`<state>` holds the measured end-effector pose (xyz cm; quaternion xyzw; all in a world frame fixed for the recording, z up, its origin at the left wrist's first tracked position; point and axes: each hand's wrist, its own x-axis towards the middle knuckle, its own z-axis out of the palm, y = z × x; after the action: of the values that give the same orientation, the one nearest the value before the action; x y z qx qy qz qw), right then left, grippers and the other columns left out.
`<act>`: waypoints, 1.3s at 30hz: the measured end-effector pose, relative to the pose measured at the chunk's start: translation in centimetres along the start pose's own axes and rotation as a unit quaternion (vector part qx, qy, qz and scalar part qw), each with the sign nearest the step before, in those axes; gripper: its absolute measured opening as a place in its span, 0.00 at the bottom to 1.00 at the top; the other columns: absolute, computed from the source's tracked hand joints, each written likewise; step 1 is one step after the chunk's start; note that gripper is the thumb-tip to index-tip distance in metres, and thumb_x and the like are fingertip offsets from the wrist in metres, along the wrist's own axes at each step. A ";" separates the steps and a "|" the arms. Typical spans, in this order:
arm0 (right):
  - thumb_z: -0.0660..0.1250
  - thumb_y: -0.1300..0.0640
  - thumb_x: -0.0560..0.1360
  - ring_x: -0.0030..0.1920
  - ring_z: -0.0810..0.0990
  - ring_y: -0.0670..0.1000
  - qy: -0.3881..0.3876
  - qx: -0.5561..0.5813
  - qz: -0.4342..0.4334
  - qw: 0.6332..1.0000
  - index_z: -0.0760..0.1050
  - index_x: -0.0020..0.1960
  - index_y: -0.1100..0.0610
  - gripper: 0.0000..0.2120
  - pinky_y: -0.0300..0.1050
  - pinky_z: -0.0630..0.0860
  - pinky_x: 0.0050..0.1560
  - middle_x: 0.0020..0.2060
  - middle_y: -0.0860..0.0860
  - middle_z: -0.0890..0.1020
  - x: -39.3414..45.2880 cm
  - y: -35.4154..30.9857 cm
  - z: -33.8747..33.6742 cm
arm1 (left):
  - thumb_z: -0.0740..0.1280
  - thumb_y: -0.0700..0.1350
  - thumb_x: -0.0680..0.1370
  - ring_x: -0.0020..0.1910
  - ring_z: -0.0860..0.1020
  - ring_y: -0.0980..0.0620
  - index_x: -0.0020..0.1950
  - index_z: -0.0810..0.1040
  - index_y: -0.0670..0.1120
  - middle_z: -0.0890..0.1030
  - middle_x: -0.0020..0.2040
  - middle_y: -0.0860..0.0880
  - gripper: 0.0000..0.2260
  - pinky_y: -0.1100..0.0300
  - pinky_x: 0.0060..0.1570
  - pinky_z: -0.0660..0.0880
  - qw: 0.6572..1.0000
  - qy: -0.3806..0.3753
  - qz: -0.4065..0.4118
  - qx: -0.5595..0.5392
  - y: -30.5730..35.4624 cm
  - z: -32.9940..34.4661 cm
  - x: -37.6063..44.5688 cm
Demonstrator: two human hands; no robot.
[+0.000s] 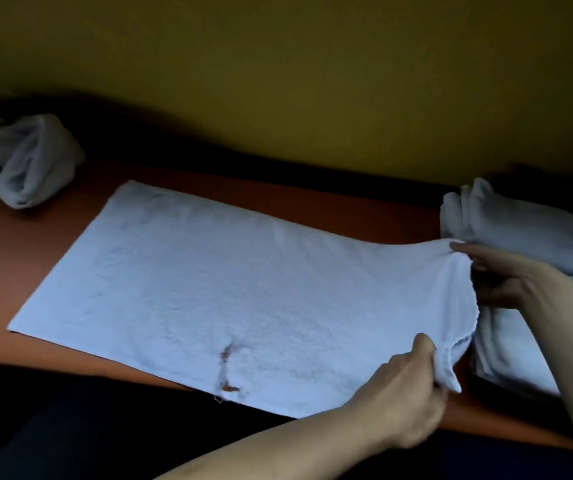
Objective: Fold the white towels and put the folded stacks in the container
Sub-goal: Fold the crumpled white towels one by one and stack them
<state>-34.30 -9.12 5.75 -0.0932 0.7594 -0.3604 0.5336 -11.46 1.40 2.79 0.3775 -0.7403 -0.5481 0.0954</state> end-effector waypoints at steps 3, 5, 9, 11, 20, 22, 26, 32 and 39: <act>0.67 0.53 0.80 0.30 0.79 0.47 0.022 0.042 -0.075 0.996 0.74 0.43 0.56 0.10 0.39 0.75 0.25 0.30 0.51 0.79 -1.4 -0.4 0.7 | 0.57 0.60 0.79 0.41 0.77 0.43 0.42 0.65 0.51 0.78 0.39 0.47 0.14 0.53 0.41 0.71 0.997 0.067 0.006 -0.036 1.1 -1.4 -1.9; 0.66 0.53 0.80 0.38 0.79 0.49 0.043 0.047 -0.122 0.990 0.76 0.55 0.58 0.09 0.38 0.77 0.25 0.41 0.55 0.81 -2.7 -0.8 2.8 | 0.51 0.65 0.79 0.40 0.80 0.43 0.40 0.71 0.49 0.80 0.35 0.45 0.22 0.54 0.45 0.76 0.990 0.133 0.005 -0.048 0.7 -2.9 -3.6; 0.71 0.53 0.77 0.47 0.82 0.59 0.105 -0.009 -0.212 0.972 0.76 0.65 0.63 0.21 0.52 0.81 0.47 0.52 0.62 0.82 -4.5 -2.2 9.1 | 0.56 0.55 0.79 0.45 0.80 0.45 0.53 0.73 0.51 0.82 0.42 0.47 0.12 0.53 0.45 0.76 0.961 0.272 -0.009 -0.054 -2.7 -7.3 -7.0; 0.72 0.54 0.77 0.49 0.83 0.59 0.097 -0.020 -0.247 0.964 0.78 0.65 0.62 0.20 0.55 0.80 0.53 0.55 0.62 0.82 -5.8 -2.7 13.2 | 0.59 0.53 0.77 0.40 0.80 0.45 0.49 0.73 0.48 0.79 0.34 0.49 0.10 0.50 0.42 0.76 0.950 0.305 -0.026 -0.069 -4.9 -10.0 -9.1; 0.70 0.55 0.78 0.43 0.81 0.50 0.031 -0.011 -0.273 0.962 0.80 0.61 0.59 0.13 0.48 0.80 0.46 0.46 0.54 0.83 -10.1 -2.7 31.2 | 0.59 0.47 0.83 0.28 0.82 0.49 0.50 0.71 0.49 0.81 0.35 0.41 0.05 0.53 0.35 0.80 0.901 0.387 -0.083 -0.178 -12.2 -19.8 -17.3; 0.70 0.56 0.78 0.46 0.83 0.52 0.017 -0.010 -0.273 0.962 0.80 0.60 0.59 0.12 0.46 0.80 0.43 0.49 0.56 0.84 -10.6 -2.9 34.9 | 0.59 0.49 0.84 0.28 0.83 0.50 0.48 0.73 0.47 0.81 0.33 0.42 0.09 0.52 0.37 0.80 0.886 0.418 -0.084 -0.183 -13.8 -21.9 -18.7; 0.69 0.57 0.79 0.44 0.83 0.51 -0.016 -0.028 -0.289 0.957 0.80 0.60 0.59 0.11 0.42 0.79 0.36 0.50 0.56 0.83 -11.4 -3.3 41.9 | 0.59 0.53 0.84 0.26 0.82 0.48 0.41 0.72 0.41 0.80 0.28 0.43 0.18 0.58 0.31 0.77 0.854 0.470 -0.113 -0.190 -16.9 -25.5 -21.3; 0.68 0.56 0.79 0.44 0.83 0.50 -0.058 -0.067 -0.293 0.952 0.80 0.62 0.59 0.13 0.42 0.81 0.37 0.49 0.56 0.84 -11.4 -2.5 49.9 | 0.60 0.51 0.83 0.26 0.82 0.52 0.40 0.75 0.40 0.80 0.26 0.45 0.18 0.55 0.34 0.79 0.819 0.531 -0.158 -0.147 -21.8 -29.0 -23.9; 0.66 0.54 0.81 0.46 0.83 0.51 -0.084 -0.138 -0.305 0.939 0.81 0.57 0.55 0.08 0.47 0.82 0.51 0.46 0.52 0.84 -10.9 -0.9 53.7 | 0.58 0.52 0.82 0.30 0.79 0.47 0.38 0.74 0.46 0.76 0.24 0.49 0.16 0.51 0.38 0.76 0.819 0.524 -0.228 -0.058 -25.9 -30.7 -24.9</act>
<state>17.17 -28.07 5.27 -0.4226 0.6890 -0.3886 0.4423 34.74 -7.76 -1.61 0.7591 -0.4382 -0.3160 0.3632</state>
